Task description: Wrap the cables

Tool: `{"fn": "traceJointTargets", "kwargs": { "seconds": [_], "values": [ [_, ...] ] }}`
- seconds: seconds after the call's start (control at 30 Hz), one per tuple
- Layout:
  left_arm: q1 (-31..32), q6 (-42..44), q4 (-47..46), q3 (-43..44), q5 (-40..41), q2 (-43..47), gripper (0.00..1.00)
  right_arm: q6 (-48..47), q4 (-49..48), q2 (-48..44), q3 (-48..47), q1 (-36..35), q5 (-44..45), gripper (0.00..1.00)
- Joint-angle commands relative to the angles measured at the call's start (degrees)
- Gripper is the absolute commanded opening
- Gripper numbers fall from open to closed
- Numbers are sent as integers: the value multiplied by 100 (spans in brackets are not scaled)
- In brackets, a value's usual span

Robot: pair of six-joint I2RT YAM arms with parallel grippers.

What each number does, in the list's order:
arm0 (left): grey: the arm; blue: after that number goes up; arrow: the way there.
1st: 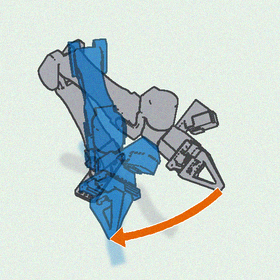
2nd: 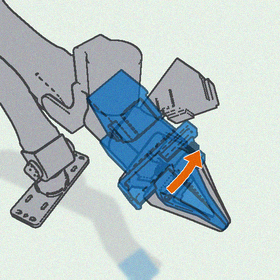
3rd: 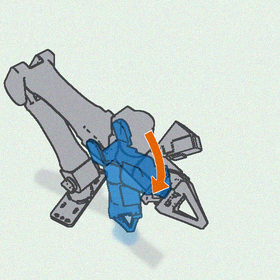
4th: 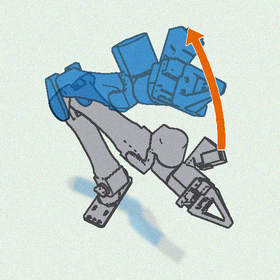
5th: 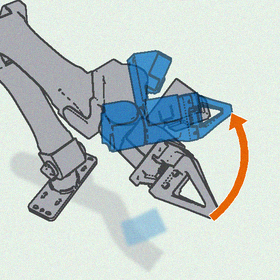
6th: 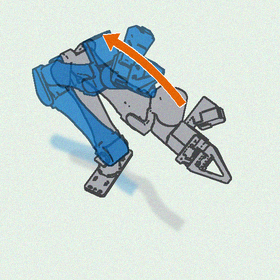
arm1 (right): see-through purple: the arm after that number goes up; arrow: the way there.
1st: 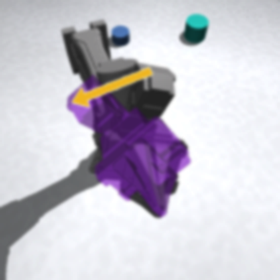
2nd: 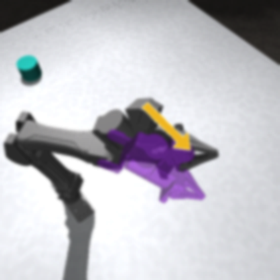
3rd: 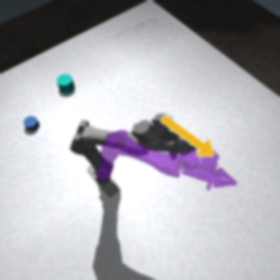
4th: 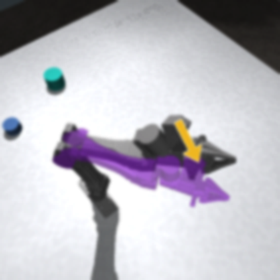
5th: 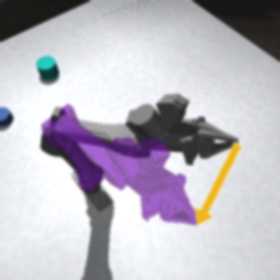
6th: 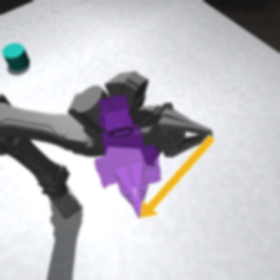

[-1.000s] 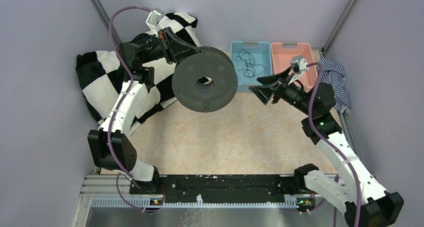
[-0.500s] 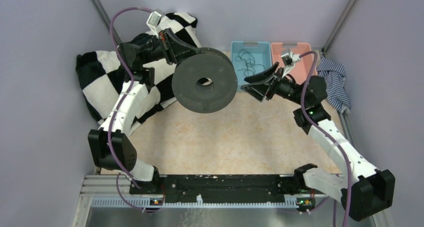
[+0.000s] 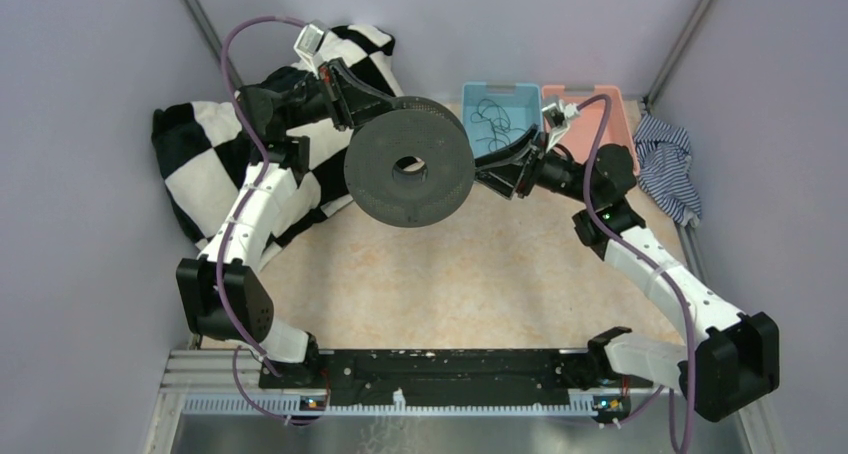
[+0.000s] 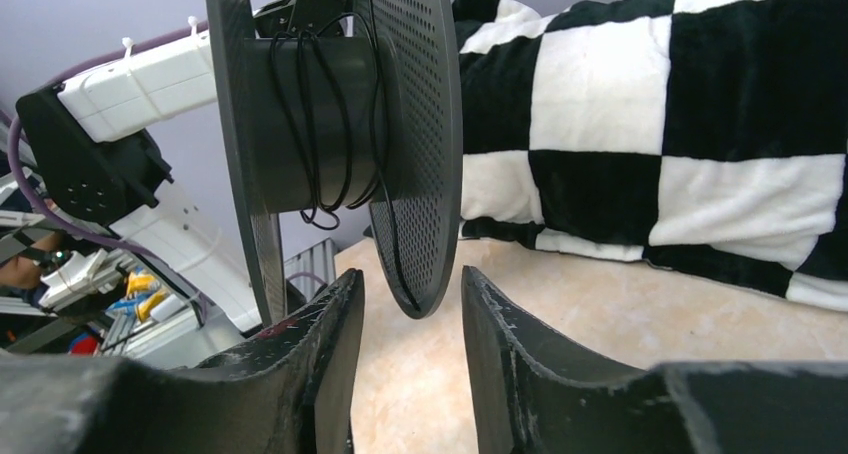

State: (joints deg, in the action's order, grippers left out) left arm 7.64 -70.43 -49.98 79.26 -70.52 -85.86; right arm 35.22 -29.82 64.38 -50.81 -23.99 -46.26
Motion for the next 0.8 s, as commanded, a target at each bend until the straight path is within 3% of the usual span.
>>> {"fn": "traceJointTargets", "kwargs": {
  "seconds": [0.0,0.13,0.27,0.4,0.63,0.77],
  "values": [
    [-8,-251,-660,27,205,202,0,21,-408,93,-303,-88,-102,36],
    [-8,-249,-656,14,205,193,0,73,-505,125,-278,-97,-111,25],
    [-8,-243,-665,1,219,186,0,60,-441,152,-290,-95,-118,22],
    [-16,-250,-670,-53,293,184,0,35,-401,144,-242,-96,-57,0],
    [-17,-239,-574,-376,851,238,0,213,-595,43,82,-198,-32,0],
    [-14,-492,-962,-716,1167,250,0,384,-838,-29,373,-333,120,0]
  ]
}}
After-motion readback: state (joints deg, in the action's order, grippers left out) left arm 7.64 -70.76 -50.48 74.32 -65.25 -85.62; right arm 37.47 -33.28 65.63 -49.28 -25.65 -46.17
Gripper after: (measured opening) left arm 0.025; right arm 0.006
